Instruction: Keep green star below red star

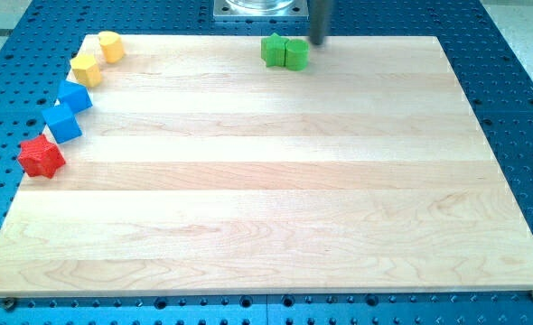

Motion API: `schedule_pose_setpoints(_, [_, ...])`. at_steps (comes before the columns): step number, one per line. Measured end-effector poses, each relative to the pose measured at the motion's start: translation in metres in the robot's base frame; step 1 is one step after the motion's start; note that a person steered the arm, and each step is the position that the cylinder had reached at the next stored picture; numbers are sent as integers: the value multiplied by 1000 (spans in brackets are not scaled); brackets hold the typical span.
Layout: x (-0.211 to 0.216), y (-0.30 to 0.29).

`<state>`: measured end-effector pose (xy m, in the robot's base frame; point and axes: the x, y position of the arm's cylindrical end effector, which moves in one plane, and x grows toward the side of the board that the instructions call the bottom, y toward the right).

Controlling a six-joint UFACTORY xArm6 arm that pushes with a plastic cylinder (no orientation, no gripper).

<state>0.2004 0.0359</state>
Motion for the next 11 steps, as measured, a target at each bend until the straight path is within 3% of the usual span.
schedule_pose_setpoints(1, [45, -145])
schedule_pose_setpoints(2, [54, -144])
schedule_pose_setpoints(3, [7, -120])
schedule_pose_setpoints(5, [76, -114])
schedule_pose_setpoints(6, [29, -106])
schedule_pose_setpoints(7, [46, -61])
schedule_pose_setpoints(8, [123, -103])
schedule_pose_setpoints(9, [134, -93])
schedule_pose_setpoints(11, [243, -54])
